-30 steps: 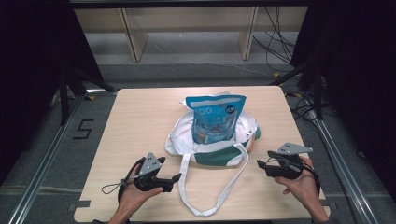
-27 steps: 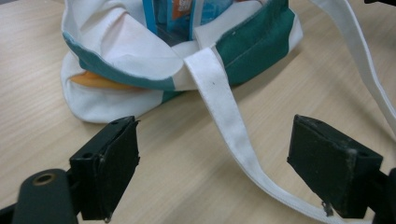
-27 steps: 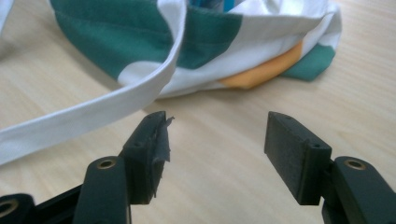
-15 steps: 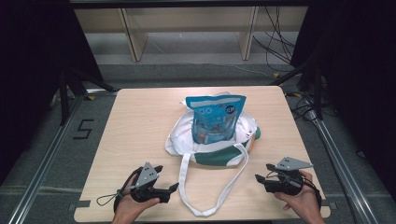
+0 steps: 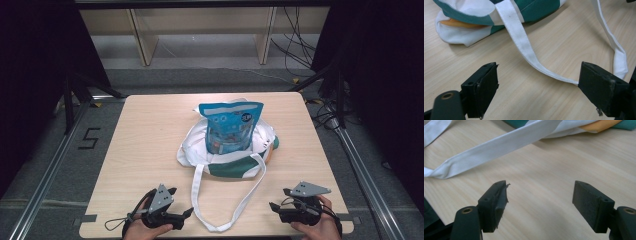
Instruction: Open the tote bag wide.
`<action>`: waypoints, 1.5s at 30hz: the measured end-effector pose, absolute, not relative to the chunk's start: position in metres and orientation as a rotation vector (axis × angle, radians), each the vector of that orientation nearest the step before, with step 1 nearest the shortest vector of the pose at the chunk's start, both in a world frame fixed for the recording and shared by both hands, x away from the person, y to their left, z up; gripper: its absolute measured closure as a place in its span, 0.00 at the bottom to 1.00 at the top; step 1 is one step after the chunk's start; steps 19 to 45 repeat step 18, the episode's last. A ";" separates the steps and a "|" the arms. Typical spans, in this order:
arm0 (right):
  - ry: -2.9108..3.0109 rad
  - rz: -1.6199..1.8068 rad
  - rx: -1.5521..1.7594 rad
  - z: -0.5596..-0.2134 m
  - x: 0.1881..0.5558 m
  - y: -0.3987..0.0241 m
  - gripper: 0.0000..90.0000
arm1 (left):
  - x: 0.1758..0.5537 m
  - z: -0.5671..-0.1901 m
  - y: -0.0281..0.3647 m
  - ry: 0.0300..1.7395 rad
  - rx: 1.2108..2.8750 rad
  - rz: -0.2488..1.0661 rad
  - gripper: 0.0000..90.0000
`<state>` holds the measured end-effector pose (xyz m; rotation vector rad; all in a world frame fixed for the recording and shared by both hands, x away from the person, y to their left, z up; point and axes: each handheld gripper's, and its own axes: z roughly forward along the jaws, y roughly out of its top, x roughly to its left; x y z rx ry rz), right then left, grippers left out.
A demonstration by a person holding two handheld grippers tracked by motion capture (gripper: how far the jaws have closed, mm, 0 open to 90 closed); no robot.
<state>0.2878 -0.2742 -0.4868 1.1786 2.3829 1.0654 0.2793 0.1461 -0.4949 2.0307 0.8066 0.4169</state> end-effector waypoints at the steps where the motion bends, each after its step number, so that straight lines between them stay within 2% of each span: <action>1: 2.378 1.061 1.134 -0.488 0.287 -0.275 0.32 | 0.278 -0.495 0.146 0.806 2.039 0.416 0.17; 5: 2.399 1.064 1.126 -0.489 0.281 -0.274 0.32 | 0.277 -0.495 0.146 0.768 2.069 0.434 0.17; 45: 2.420 1.019 1.135 -0.491 0.281 -0.274 0.32 | 0.278 -0.496 0.146 0.800 2.053 0.418 0.17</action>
